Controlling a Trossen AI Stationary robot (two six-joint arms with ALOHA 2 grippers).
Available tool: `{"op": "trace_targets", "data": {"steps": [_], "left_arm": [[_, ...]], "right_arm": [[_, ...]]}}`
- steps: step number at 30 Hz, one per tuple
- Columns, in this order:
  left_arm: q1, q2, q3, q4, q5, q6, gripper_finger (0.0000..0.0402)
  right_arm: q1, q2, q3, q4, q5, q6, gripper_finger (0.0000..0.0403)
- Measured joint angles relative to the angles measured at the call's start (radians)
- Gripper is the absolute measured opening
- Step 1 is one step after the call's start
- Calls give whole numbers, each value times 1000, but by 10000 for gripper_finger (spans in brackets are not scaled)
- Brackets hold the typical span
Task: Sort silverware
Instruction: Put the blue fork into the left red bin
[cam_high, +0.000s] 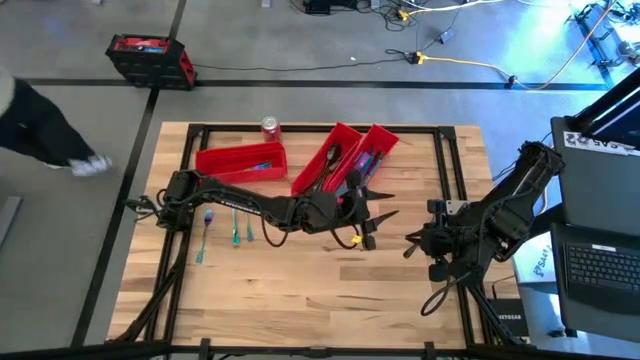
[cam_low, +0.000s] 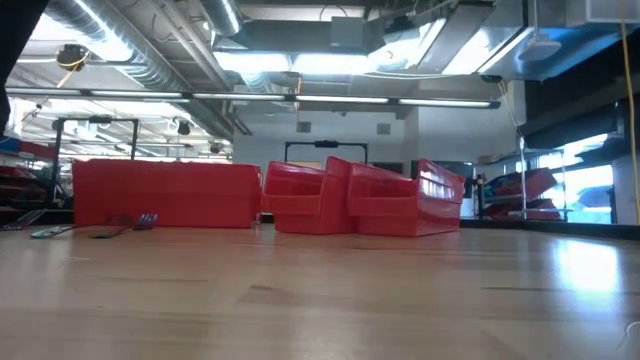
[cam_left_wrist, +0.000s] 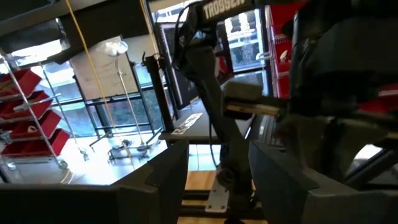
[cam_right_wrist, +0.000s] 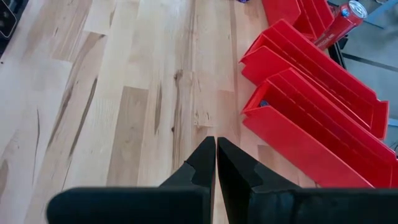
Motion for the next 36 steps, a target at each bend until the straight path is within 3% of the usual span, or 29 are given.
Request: {"op": "trace_targets", "data": {"steps": [10,16,21,31,36], "left_arm": [[-47,0,0,53,-76,-64,155],[-115,-3,-1,106,-89,12,155],[-159,-17,-1,88,-42,-65,155],[-294,-29,-1,-23,-58,-144,155],[-363,-75,-45,-88,-168,-205,155]], "right_arm": [[0,0,0,1,0,0,0],[0,0,0,1,0,0,0],[0,0,0,2,0,0,0],[0,0,0,17,0,0,0],[0,0,0,29,0,0,0]]}}
